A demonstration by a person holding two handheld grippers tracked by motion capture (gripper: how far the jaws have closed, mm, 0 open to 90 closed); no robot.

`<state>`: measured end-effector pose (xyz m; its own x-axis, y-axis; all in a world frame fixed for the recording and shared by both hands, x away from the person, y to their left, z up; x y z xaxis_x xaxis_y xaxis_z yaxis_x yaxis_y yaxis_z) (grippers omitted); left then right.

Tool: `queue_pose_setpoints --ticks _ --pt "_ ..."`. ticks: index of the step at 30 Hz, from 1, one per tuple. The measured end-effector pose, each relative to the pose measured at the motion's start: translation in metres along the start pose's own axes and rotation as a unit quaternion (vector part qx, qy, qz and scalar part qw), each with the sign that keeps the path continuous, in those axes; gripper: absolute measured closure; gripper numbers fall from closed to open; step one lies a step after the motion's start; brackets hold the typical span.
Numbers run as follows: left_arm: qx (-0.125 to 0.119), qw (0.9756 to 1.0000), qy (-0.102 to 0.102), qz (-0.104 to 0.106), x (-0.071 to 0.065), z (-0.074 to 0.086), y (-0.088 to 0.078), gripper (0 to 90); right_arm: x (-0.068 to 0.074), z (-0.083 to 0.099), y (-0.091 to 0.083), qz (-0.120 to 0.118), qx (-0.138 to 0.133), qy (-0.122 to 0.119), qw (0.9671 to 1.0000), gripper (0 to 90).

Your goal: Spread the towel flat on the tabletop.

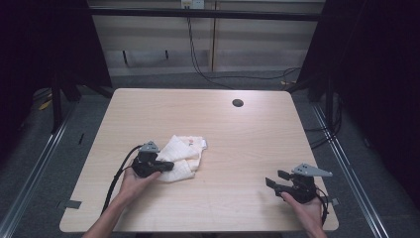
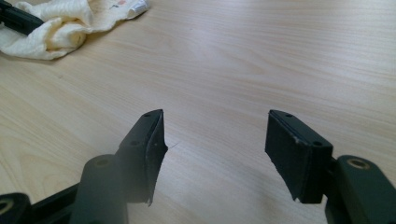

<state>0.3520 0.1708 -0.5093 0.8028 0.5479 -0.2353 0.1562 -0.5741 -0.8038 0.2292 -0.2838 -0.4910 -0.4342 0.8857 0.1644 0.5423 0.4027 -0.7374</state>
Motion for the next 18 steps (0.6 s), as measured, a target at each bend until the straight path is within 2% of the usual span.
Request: queue_pose_setpoints --ticks 5,11,18 --pt "0.003 1.0 0.0 0.009 -0.008 -0.002 0.004 88.7 0.002 0.0 0.001 -0.009 0.001 0.001 1.0 38.3" --pt "0.011 0.9996 0.017 0.018 -0.018 -0.003 0.006 89.0 0.005 -0.001 0.005 -0.025 0.011 -0.002 0.9996 38.2" --pt "0.021 0.9988 0.037 0.025 -0.031 -0.005 0.009 88.9 0.015 -0.003 0.006 -0.03 0.017 -0.009 0.9994 38.1"
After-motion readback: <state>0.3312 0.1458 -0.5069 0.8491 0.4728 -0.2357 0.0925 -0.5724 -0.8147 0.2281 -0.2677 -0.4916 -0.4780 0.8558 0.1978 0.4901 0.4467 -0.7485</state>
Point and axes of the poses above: each handheld gripper's, and its own axes: y roughly forward along the jaws, z roughly out of its underside, x roughly to its left, the point moved 1 cm from there along y, roughly forward along the jaws, and after that the axes turned 13 degrees about x, right-handed, at the moved point
